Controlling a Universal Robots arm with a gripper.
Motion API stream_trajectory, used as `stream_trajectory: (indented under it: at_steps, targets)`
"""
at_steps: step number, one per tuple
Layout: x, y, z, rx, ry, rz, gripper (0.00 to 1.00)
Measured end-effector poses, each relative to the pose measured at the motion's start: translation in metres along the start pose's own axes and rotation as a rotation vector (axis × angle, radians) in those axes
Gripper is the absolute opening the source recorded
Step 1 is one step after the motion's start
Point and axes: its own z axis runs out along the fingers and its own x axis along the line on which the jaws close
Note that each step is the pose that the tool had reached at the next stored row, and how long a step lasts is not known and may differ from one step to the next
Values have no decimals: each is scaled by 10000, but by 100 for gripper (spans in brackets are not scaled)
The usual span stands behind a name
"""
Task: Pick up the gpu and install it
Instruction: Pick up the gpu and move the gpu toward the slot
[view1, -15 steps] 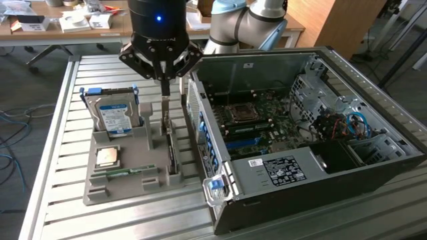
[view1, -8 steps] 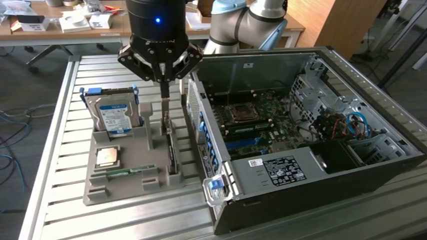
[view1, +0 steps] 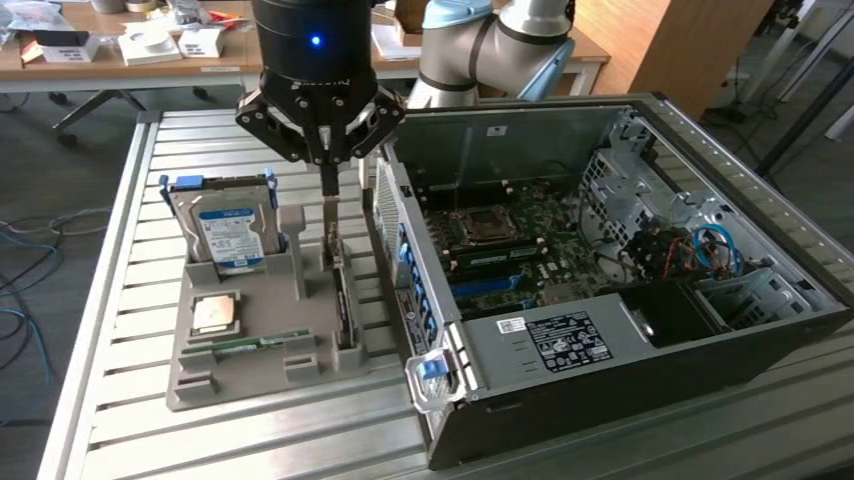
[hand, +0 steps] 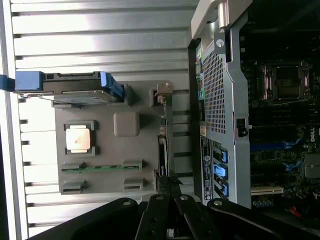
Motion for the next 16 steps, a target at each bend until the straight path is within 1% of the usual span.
stream_trajectory:
  at_steps: [4,5,6,7,8,10,11,12,13,14,16]
  targets:
    - [0,0,0,0,0,0,11]
    - [0,0,0,-1,0,0,17]
    - [0,0,0,0,0,0,17]
    - [0,0,0,-1,0,0,23]
    - [0,0,0,0,0,0,23]
    - [0,0,0,0,0,0,35]
    - [0,0,0,-1,0,0,35]
    - [0,0,0,0,0,0,41]
    - [0,0,0,-1,0,0,41]
    - [0,0,0,0,0,0,47]
    - [0,0,0,0,0,0,47]
